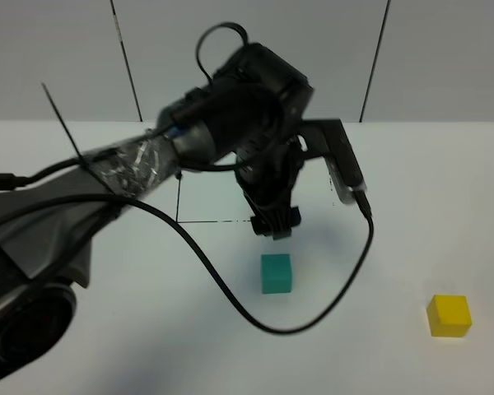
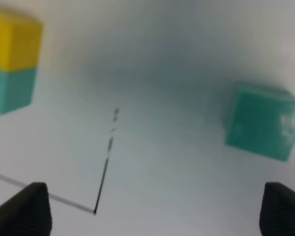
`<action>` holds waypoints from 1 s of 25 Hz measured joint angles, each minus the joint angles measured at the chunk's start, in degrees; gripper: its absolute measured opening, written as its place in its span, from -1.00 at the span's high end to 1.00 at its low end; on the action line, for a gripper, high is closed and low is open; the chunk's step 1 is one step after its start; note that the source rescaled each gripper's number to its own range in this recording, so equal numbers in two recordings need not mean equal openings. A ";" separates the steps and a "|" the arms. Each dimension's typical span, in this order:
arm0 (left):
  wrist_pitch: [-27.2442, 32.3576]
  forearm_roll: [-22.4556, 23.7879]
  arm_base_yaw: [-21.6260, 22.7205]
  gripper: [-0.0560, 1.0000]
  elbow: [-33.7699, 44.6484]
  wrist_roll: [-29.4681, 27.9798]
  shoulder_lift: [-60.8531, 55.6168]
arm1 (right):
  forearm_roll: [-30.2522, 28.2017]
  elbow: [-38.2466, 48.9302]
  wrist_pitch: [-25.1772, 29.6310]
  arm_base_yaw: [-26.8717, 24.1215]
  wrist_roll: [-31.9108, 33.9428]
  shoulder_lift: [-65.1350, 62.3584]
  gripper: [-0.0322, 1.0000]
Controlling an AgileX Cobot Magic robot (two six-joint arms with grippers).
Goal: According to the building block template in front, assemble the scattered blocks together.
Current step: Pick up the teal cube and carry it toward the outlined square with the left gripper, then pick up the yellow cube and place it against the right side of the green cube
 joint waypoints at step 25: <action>-9.47 -15.37 40.93 -0.91 64.16 -14.01 -71.62 | 0.00 0.00 0.00 0.00 0.00 0.00 -1.00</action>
